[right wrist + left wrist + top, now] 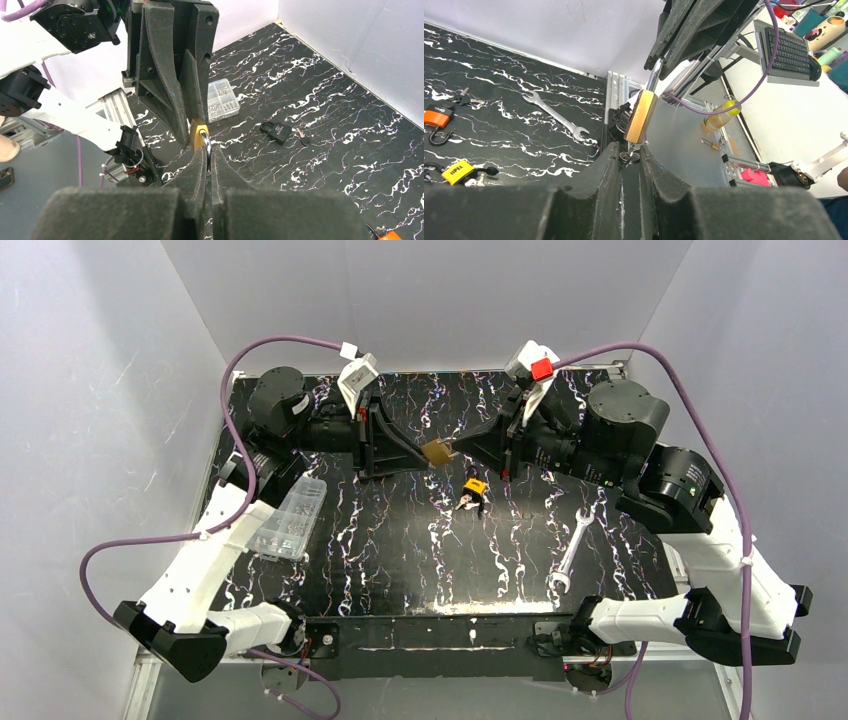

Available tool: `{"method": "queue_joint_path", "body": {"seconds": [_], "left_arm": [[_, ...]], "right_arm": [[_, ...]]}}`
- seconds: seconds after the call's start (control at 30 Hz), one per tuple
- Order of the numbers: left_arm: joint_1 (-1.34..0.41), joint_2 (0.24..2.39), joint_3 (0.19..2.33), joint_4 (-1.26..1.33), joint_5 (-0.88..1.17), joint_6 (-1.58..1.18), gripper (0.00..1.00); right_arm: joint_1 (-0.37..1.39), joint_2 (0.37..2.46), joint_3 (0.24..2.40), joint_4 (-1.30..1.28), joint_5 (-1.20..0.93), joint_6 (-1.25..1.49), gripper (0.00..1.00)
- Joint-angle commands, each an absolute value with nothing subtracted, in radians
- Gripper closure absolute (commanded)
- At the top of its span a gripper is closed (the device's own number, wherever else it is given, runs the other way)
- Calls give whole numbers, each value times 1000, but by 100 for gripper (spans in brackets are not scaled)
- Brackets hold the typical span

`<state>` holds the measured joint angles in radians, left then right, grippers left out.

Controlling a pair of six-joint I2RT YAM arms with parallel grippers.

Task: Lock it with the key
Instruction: Lock the lock.

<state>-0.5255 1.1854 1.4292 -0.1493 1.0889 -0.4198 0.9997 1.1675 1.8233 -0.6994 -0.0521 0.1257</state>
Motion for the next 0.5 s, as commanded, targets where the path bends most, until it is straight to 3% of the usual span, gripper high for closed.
{"method": "queue_joint_path", "body": {"seconds": [0.0, 0.47], "left_arm": [[-522, 1180, 1419, -134, 1104, -417, 98], [-522, 1137, 1389, -219, 1060, -262, 100]], "right_arm": [[993, 1158, 1868, -631, -39, 126, 99], [985, 1132, 1878, -647, -12, 105, 99]]}}
